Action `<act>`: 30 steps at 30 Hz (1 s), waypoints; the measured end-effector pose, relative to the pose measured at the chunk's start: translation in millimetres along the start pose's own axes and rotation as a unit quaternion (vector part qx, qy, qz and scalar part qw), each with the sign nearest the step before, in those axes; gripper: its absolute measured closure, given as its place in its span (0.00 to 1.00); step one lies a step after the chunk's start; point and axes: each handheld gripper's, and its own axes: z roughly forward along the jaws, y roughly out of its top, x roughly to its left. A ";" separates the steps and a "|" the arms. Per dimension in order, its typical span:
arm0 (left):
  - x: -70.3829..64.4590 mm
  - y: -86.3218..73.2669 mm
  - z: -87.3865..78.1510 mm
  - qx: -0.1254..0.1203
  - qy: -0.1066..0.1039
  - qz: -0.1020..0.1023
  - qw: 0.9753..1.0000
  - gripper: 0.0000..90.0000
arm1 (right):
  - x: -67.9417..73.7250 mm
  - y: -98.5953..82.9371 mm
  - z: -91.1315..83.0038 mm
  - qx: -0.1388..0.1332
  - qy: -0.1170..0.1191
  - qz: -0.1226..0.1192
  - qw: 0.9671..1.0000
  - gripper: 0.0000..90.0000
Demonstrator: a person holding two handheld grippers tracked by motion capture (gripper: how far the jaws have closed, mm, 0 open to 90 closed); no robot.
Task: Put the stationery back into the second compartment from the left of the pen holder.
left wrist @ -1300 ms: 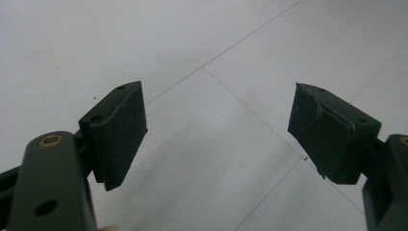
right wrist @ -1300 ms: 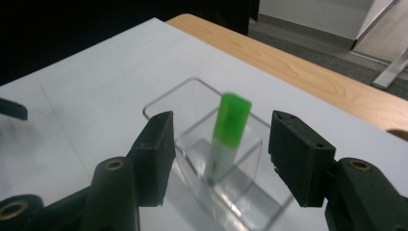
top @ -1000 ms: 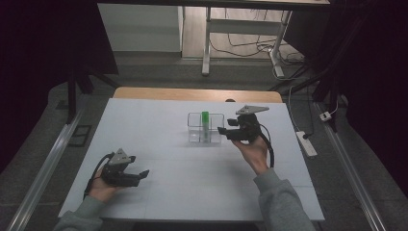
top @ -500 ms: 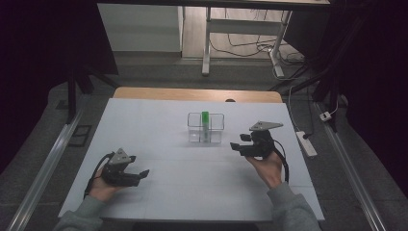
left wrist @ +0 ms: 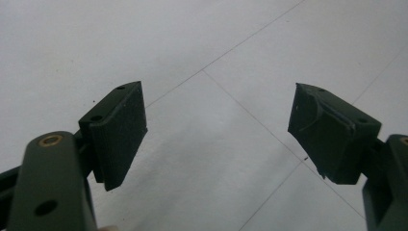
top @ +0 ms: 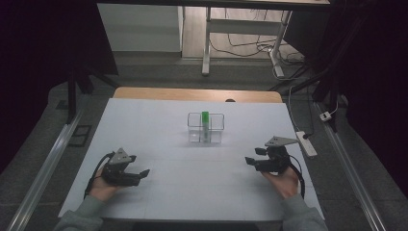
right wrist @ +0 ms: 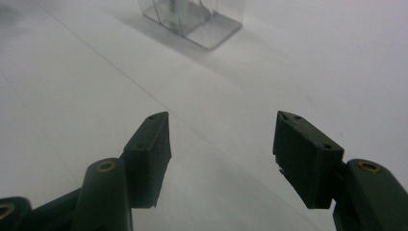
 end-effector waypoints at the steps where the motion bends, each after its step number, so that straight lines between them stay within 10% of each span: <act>1: -0.3 0.2 0.1 0.000 0.001 0.001 1.000 0.23 | -1.9 -3.2 -1.5 0.004 -0.002 0.002 1.000 0.42; 30: -0.9 1.6 -1.6 -0.002 0.003 0.004 1.000 0.23 | -8.6 -24.6 -13.5 0.000 0.004 -0.003 1.000 0.38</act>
